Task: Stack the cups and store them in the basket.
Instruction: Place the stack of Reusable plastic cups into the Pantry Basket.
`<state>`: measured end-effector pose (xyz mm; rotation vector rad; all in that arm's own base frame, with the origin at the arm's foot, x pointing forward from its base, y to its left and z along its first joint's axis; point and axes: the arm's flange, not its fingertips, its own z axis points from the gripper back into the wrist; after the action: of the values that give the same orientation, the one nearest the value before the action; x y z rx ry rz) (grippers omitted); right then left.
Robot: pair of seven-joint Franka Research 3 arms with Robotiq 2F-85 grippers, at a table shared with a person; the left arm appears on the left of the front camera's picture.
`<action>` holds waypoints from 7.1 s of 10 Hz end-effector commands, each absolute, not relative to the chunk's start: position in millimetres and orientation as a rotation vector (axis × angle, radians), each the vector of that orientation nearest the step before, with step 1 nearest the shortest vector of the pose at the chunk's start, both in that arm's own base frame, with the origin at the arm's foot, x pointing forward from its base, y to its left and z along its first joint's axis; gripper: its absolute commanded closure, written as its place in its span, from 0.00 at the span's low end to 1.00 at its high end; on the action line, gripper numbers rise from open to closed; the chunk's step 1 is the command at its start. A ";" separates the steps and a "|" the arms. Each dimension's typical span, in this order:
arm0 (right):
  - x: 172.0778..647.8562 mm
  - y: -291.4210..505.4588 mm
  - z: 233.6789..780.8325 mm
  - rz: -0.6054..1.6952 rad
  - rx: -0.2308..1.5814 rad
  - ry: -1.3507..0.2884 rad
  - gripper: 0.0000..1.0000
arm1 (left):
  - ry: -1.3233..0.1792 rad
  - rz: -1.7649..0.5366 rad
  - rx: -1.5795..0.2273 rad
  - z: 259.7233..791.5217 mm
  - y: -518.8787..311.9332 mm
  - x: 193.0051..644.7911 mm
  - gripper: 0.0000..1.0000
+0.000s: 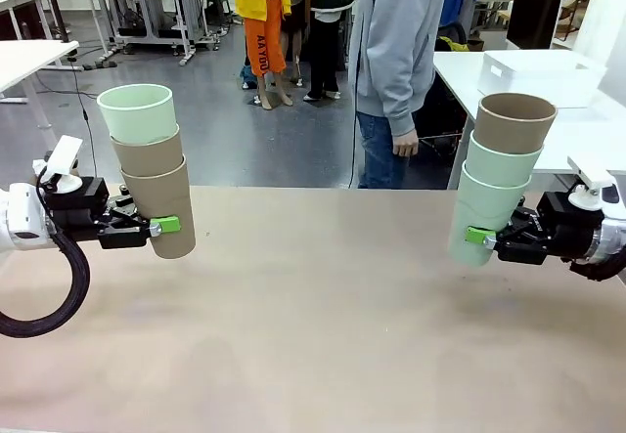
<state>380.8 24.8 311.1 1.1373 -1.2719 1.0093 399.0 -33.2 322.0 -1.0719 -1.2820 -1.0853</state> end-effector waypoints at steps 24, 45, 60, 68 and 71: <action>381.1 24.0 315.4 1.016 1.132 -1.281 0.16 | -1.297 -1.088 -1.078 326.4 -33.0 398.8 0.16; 381.1 24.0 315.4 1.016 1.132 -1.281 0.16 | -1.297 -1.088 -1.078 326.4 -33.0 398.8 0.16; 381.1 24.0 315.4 1.016 1.132 -1.281 0.16 | -1.297 -1.088 -1.078 326.4 -33.0 398.8 0.16; 381.1 24.0 315.4 1.016 1.132 -1.281 0.16 | -1.297 -1.088 -1.078 326.4 -33.0 398.8 0.16; 381.1 24.0 315.4 1.016 1.132 -1.281 0.16 | -1.297 -1.088 -1.078 326.4 -33.0 398.8 0.16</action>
<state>380.8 24.8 311.0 1.1373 -1.2719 1.0093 399.0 -33.2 322.0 -1.0720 -1.2820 -1.0853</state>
